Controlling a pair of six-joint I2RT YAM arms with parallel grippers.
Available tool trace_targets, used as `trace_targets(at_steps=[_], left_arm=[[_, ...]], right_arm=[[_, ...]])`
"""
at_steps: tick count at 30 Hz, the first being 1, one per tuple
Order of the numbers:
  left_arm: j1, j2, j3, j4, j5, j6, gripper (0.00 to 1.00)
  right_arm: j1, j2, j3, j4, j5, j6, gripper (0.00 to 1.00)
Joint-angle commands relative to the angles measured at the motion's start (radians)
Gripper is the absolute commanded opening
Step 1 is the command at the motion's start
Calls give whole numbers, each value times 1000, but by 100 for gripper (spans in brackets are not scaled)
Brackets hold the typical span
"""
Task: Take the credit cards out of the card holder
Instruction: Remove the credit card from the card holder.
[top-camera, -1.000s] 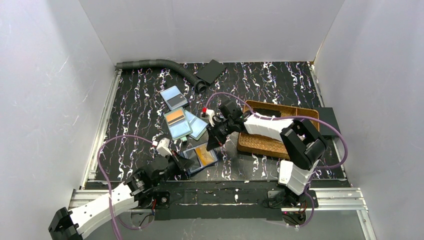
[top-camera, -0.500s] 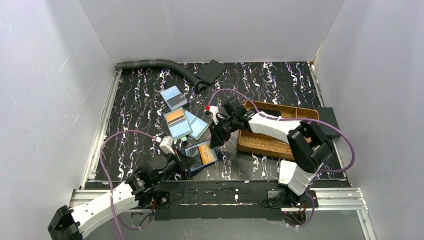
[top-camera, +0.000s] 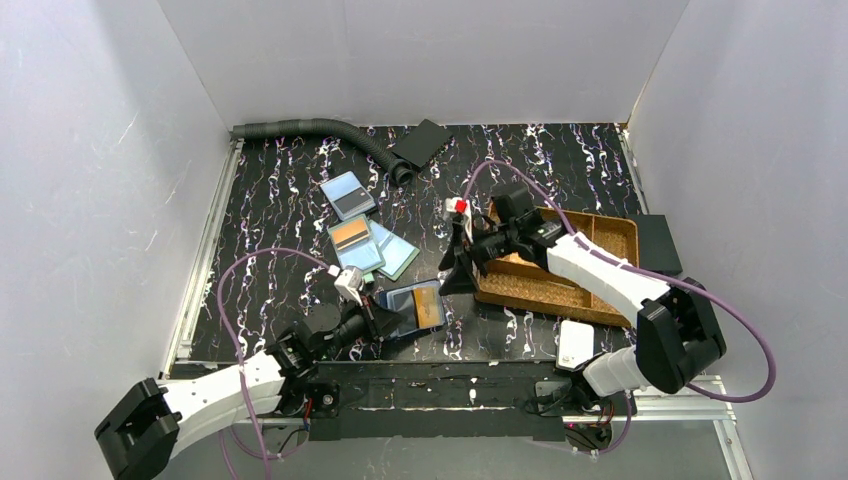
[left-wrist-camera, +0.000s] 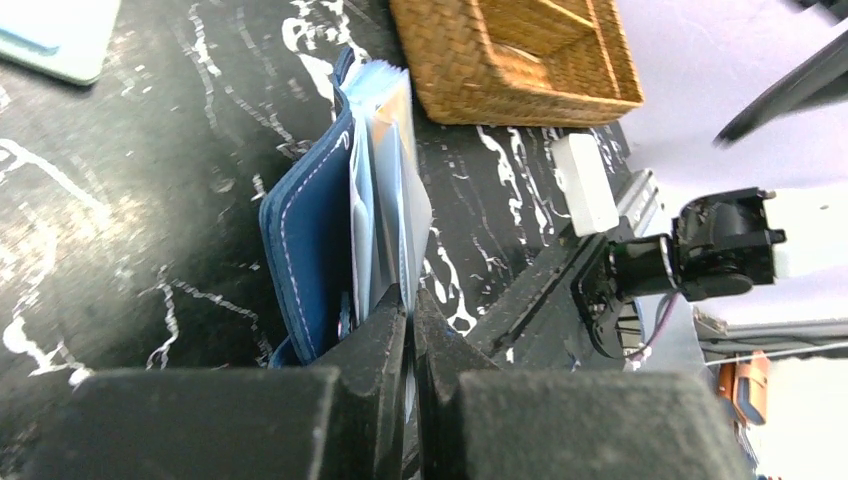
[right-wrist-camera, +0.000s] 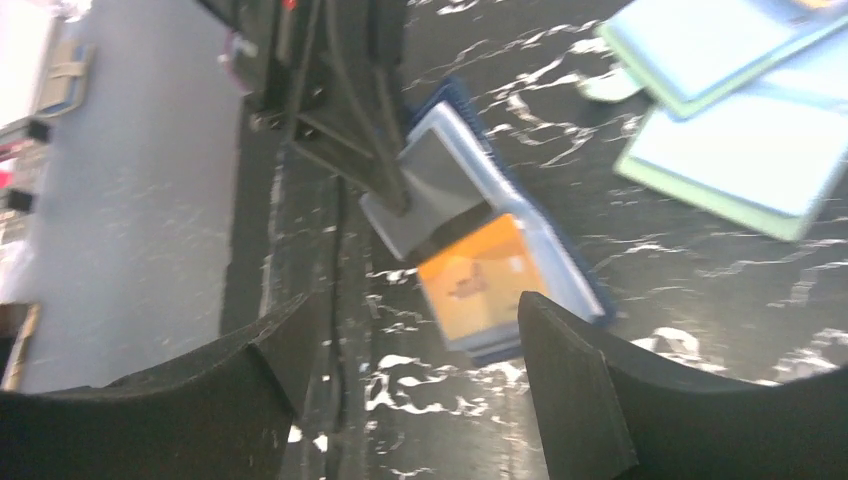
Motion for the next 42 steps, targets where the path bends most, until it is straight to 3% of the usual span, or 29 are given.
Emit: trace_targets(at_steps=[1, 7, 16, 23, 42], left_arm=[[4, 50, 68, 216, 87, 74, 0], [7, 123, 86, 347, 121, 77, 0], [9, 177, 63, 514, 119, 41, 0], [9, 171, 52, 529, 117, 38, 0], [9, 190, 60, 603, 139, 13, 0]], right_arm=[[4, -8, -86, 183, -169, 142, 78], [10, 11, -147, 413, -195, 395, 72], [10, 45, -146, 500, -185, 526, 60], [8, 54, -142, 499, -164, 538, 53], [6, 79, -140, 536, -168, 598, 45]])
